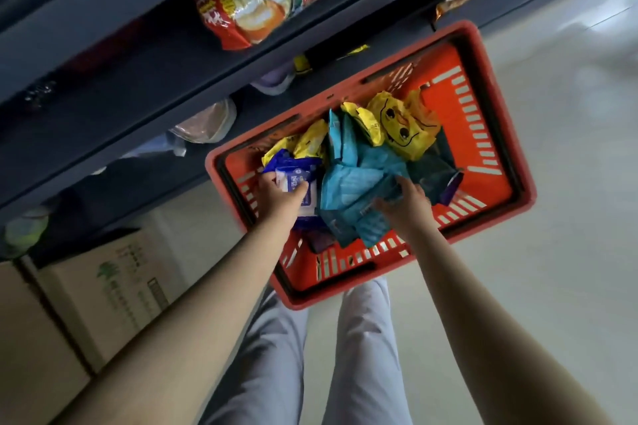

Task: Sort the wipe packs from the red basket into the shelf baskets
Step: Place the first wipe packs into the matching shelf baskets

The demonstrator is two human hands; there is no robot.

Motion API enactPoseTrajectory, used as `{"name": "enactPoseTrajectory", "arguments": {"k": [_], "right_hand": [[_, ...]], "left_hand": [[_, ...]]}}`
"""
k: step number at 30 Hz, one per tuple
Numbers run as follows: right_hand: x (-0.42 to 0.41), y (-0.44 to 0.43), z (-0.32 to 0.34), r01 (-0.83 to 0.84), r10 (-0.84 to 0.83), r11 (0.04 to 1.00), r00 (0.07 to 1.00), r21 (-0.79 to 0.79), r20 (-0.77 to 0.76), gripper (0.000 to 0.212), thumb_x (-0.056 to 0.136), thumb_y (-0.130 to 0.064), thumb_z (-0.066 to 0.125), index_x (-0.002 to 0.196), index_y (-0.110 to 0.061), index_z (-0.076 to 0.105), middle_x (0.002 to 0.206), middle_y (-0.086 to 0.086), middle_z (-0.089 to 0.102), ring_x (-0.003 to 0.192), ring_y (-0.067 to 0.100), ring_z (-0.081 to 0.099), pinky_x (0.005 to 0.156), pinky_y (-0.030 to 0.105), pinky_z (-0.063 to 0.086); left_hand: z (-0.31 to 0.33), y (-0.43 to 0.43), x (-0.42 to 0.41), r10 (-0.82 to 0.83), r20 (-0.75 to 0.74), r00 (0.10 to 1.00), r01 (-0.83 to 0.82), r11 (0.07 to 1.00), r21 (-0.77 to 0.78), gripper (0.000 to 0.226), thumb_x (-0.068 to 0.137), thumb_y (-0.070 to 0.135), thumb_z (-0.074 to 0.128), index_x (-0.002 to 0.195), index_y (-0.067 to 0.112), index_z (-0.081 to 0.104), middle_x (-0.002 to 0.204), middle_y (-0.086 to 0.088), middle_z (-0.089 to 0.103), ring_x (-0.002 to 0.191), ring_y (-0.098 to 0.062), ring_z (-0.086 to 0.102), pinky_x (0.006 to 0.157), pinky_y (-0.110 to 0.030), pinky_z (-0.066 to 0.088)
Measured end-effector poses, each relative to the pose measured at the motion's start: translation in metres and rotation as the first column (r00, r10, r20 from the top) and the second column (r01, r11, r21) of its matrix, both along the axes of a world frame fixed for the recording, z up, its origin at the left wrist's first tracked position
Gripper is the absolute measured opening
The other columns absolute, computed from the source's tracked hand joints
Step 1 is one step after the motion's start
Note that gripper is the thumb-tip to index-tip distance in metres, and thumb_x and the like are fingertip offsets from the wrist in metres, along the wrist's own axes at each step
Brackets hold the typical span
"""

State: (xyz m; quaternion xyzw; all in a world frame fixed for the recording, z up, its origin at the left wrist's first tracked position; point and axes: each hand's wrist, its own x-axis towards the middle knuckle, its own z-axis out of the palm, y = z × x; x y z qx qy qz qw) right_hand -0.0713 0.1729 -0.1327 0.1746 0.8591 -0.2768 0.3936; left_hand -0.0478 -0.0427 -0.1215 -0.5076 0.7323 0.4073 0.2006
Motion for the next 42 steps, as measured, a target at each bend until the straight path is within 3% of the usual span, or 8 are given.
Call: {"name": "enactPoseTrajectory", "arguments": {"k": [5,8,11,16,20,24,27,42], "right_hand": [[-0.003,0.009,0.004,-0.045,0.047,0.998,0.998,0.05,-0.05,0.054,0.079,-0.046,0.072,0.118,-0.01,0.061,0.108,0.008,0.055,0.103,0.03,0.053,0.084,0.04,0.049],[-0.006,0.011,0.024,0.004,-0.015,0.996,0.992,-0.087,-0.124,0.033,0.08,-0.041,0.073,0.086,-0.009,0.067,0.079,0.005,0.058,0.069,0.018,0.052,0.053,0.025,0.036],[-0.011,0.016,0.063,0.198,-0.251,0.933,0.956,-0.301,-0.149,0.034,0.079,-0.039,0.075,0.077,-0.006,0.067,0.065,0.016,0.059,0.055,0.018,0.045,0.053,0.031,0.034],[-0.038,0.011,0.183,0.574,-0.724,0.466,0.685,-0.673,0.083,0.018,0.089,-0.03,0.063,0.081,-0.016,0.07,0.081,0.001,0.071,0.076,0.02,0.067,0.068,0.035,0.055],[-0.058,-0.01,0.305,0.457,-0.721,0.319,0.686,-0.83,0.101,0.025,0.079,-0.038,0.063,0.083,-0.014,0.07,0.082,0.0,0.07,0.077,0.012,0.066,0.068,0.03,0.055],[-0.068,-0.039,0.403,0.264,-0.635,0.359,0.772,-0.895,-0.027,0.022,0.086,-0.033,0.065,0.086,-0.012,0.071,0.082,0.002,0.066,0.078,0.018,0.063,0.063,0.034,0.052],[-0.071,-0.062,0.456,0.137,-0.583,0.394,0.801,-0.909,-0.132,0.017,0.09,-0.027,0.064,0.086,-0.012,0.072,0.08,0.001,0.065,0.076,0.02,0.062,0.063,0.036,0.049],[-0.017,-0.261,0.567,-0.223,-0.513,0.334,0.772,-0.916,-0.375,0.019,0.082,-0.012,0.07,0.067,-0.011,0.058,0.083,0.008,0.068,0.086,0.019,0.065,0.079,0.031,0.05]], "left_hand": [[-0.002,0.001,-0.005,-0.034,0.02,0.999,0.033,0.998,0.045,0.015,0.084,0.017,0.07,0.091,0.012,0.058,0.086,-0.002,0.06,0.082,-0.022,0.059,0.067,-0.027,0.047],[0.006,0.0,-0.004,-0.101,0.001,0.995,0.101,0.991,0.088,0.016,0.091,0.018,0.063,0.105,0.009,0.063,0.095,-0.006,0.062,0.083,-0.022,0.059,0.065,-0.028,0.049],[0.033,-0.002,-0.002,-0.084,-0.088,0.993,0.093,0.991,0.1,0.01,0.091,0.02,0.062,0.096,0.011,0.063,0.095,-0.01,0.066,0.077,-0.021,0.06,0.067,-0.033,0.049],[0.137,-0.007,-0.002,0.161,-0.223,0.962,-0.093,0.954,0.285,0.005,0.091,0.016,0.062,0.089,0.013,0.066,0.083,-0.012,0.069,0.067,-0.024,0.062,0.062,-0.029,0.05],[0.281,-0.015,-0.018,0.358,-0.408,0.84,-0.154,0.878,0.453,0.011,0.092,0.015,0.061,0.101,0.008,0.064,0.087,-0.007,0.07,0.067,-0.014,0.066,0.06,-0.028,0.056],[0.402,-0.025,-0.02,0.41,-0.583,0.701,-0.072,0.855,0.514,0.008,0.092,0.014,0.06,0.096,0.009,0.065,0.079,-0.004,0.073,0.06,-0.012,0.067,0.055,-0.03,0.056],[0.464,-0.037,-0.008,0.445,-0.641,0.625,-0.04,0.839,0.543,0.012,0.091,0.014,0.061,0.1,0.008,0.066,0.092,-0.011,0.075,0.078,-0.022,0.069,0.073,-0.043,0.056],[0.573,-0.23,0.071,0.402,-0.78,0.48,0.061,0.872,0.486,0.013,0.091,0.018,0.062,0.101,0.011,0.064,0.098,-0.009,0.073,0.083,-0.021,0.07,0.065,-0.036,0.059]]}}
